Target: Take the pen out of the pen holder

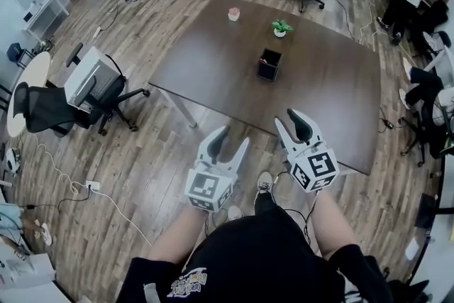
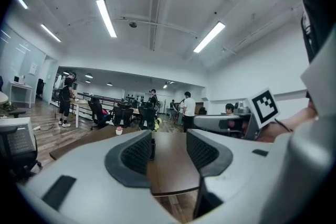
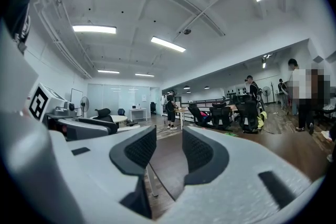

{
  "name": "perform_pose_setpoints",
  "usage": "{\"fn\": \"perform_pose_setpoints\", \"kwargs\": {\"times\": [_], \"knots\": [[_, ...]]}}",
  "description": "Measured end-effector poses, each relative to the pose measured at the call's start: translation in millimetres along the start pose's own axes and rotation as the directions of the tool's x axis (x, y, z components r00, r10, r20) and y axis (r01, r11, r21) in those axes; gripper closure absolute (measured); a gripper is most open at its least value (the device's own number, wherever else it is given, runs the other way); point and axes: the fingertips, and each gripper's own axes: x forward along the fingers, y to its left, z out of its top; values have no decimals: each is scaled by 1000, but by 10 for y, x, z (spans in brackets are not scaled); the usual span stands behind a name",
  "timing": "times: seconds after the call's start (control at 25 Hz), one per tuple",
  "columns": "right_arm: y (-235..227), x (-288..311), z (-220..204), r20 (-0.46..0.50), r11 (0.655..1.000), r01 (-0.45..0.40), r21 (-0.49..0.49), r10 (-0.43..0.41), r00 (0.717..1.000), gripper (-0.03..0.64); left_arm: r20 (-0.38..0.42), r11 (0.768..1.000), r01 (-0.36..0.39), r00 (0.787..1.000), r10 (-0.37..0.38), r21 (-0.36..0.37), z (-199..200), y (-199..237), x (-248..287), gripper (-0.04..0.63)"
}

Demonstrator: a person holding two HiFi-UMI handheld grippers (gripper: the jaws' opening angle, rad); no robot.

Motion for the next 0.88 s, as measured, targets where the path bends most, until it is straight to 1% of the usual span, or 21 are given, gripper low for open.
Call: {"fn": "perform_pose_setpoints", "kwargs": {"times": [0.24, 0.64, 0.88], "knots": [[-433, 295, 18, 1, 1000, -18, 18, 18, 1000, 454, -3, 1000, -13, 1000, 13, 10, 63, 81, 473, 408], [-1159, 760, 27, -8, 998, -55, 20, 55, 998, 454, 8, 999, -46, 999, 46, 15, 172, 213, 1293, 410], [-1428, 965, -29, -15, 996, -91, 19, 91, 996, 454, 18, 997, -75, 997, 75, 21, 196, 261, 1620, 410]]}}
